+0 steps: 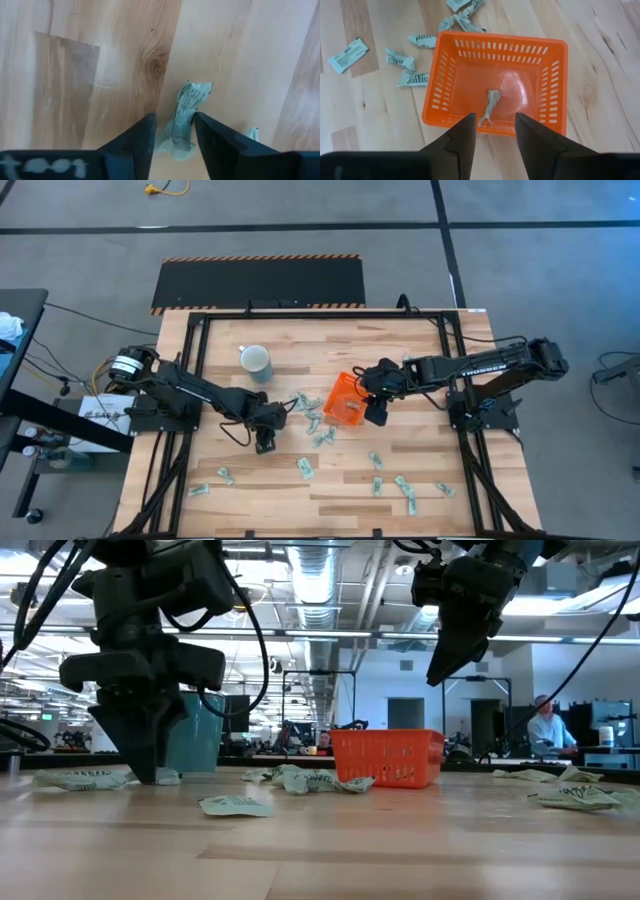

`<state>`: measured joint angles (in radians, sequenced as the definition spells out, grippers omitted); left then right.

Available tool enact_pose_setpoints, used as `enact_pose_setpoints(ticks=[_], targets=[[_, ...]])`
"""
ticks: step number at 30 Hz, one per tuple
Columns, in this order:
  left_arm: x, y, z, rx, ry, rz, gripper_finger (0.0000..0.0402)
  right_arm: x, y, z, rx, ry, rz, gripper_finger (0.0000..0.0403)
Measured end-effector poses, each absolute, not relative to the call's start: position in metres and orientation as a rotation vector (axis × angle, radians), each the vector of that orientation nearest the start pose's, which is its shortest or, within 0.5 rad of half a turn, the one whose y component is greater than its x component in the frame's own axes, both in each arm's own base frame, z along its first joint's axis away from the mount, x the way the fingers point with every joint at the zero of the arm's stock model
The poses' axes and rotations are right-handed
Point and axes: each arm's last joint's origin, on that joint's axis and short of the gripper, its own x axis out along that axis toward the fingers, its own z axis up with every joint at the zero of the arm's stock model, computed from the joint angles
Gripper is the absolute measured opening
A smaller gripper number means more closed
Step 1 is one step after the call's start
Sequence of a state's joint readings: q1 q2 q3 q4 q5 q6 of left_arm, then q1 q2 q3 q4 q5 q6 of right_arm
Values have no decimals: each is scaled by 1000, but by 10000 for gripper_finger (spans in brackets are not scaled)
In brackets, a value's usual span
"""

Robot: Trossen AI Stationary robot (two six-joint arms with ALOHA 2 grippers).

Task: Pick and place Stevia / Truvia into bins
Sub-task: Put the stevia packet into the basket

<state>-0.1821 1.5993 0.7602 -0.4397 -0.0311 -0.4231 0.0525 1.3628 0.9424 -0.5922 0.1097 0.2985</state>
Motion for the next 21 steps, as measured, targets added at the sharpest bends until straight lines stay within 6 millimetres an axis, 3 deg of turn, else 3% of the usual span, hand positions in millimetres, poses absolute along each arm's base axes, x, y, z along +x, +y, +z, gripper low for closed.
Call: enact_pose_setpoints(ticks=[9,13,21], targets=[[270,-47,142,-165,1243,126,18,265,11,235,191,992,-202,116],[279,-49,155,-132,1214,96,7,265,11,235,200,992,-207,116],[318,-51,218,67,1011,80,5,257,10,232,264,1060,-258,116]])
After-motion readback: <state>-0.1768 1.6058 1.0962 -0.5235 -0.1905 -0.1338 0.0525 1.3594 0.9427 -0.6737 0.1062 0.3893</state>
